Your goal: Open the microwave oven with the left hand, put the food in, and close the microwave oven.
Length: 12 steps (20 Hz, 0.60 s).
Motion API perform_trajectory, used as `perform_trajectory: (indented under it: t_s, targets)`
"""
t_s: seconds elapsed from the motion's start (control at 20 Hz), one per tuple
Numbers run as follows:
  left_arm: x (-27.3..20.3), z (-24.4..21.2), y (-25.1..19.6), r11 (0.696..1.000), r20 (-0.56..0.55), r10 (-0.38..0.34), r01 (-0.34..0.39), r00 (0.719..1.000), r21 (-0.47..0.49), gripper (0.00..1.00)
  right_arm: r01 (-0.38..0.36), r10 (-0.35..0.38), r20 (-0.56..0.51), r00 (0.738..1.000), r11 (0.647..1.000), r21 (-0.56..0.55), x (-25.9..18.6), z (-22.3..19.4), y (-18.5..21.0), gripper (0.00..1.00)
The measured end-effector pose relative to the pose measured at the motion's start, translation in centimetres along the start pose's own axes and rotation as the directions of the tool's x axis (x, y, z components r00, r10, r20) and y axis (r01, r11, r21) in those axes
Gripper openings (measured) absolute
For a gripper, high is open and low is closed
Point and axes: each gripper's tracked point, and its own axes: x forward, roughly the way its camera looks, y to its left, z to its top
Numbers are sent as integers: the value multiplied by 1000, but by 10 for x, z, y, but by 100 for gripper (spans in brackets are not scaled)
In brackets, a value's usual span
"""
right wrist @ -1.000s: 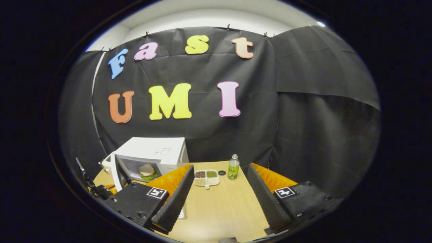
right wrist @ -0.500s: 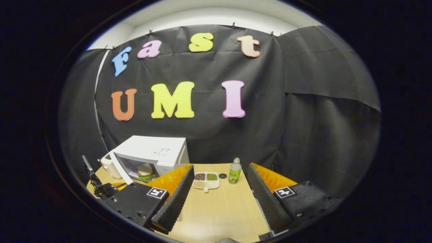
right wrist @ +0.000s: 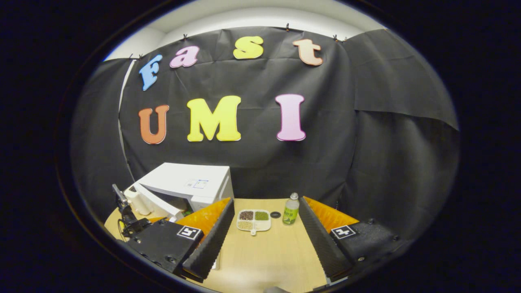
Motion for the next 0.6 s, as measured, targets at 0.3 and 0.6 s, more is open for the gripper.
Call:
perform_trajectory:
  t_s: [0.3,0.6]
  targets:
    - [41,7,-4,1000,-10,3,-3,1000,-20,0,6,-5,-22,1000,1000,25,12,-8,-4,92]
    - [53,7,-4,1000,-13,8,-8,1000,7,0,23,-22,-42,999,1000,17,10,-16,-17,92]
